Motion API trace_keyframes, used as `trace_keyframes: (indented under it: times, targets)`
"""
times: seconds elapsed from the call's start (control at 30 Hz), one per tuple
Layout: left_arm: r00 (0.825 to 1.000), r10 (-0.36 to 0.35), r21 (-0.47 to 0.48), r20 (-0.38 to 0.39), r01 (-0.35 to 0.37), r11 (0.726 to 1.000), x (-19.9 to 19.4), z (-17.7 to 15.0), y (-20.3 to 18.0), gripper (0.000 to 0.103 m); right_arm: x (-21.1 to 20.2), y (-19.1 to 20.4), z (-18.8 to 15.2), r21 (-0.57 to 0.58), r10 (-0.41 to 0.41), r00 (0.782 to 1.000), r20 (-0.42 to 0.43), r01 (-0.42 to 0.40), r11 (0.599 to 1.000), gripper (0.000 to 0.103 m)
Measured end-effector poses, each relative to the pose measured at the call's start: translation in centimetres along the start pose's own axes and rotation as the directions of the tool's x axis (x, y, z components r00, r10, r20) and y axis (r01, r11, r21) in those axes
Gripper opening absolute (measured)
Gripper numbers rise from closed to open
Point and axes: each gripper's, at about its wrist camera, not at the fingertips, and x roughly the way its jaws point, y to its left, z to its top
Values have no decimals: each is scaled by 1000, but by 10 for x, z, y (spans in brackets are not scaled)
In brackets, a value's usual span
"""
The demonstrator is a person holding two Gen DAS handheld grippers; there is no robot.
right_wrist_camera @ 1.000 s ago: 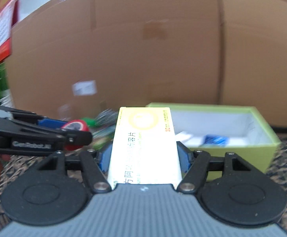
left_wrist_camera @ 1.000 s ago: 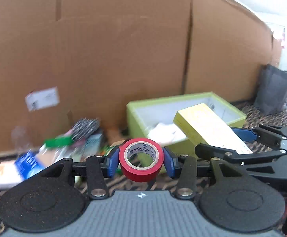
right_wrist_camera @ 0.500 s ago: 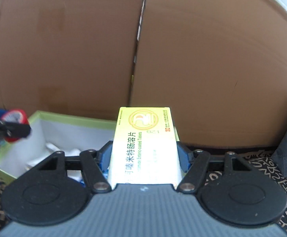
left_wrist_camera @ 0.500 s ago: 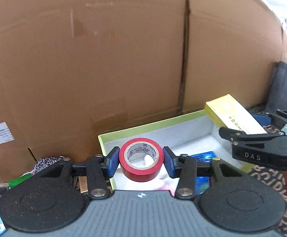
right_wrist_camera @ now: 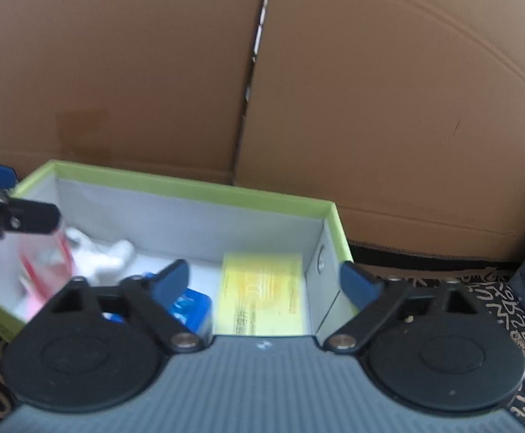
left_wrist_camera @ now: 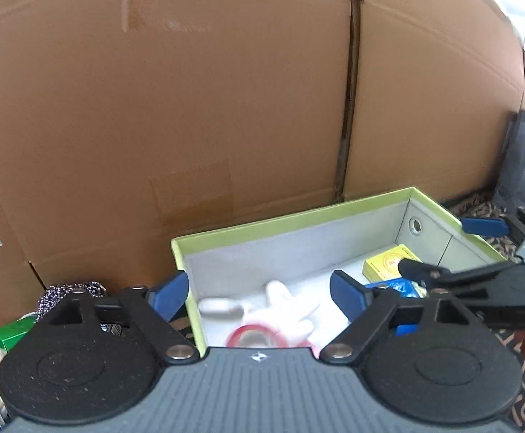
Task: Organize objects
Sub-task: 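Lower tape roll and yellow-white box into the lime-green box, open both tools, then grasp the copper box with the left tool while the right grasps the blue medicine box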
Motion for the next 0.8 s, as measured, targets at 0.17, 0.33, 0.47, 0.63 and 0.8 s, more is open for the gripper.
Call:
trace_keyframes:
  times: [0.17, 0.33, 0.47, 0.63, 0.8]
  targets:
    - [1000, 6, -3, -13, -6, 1000, -6, -2, 3, 89, -35, 6, -11, -28, -39, 996, 76, 42, 999, 103]
    - [1000, 10, -53, 12, -9, 999, -31, -6, 8, 89, -78, -2, -24, 51, -33, 992, 122, 27, 998, 103]
    - [1000, 1, -79, 31, 2, 997, -61, -17, 10, 89, -102, 9, -29, 101, 30, 991, 127, -43, 994, 103]
    - [999, -22, -115, 36, 26, 993, -99, -42, 15, 90, -123, 36, -36, 81, 104, 988, 114, -113, 990, 103]
    - [999, 28, -177, 19, -24, 984, -129, -75, 28, 91, -127, 72, -45, 28, 169, 983, 78, -171, 985, 103]
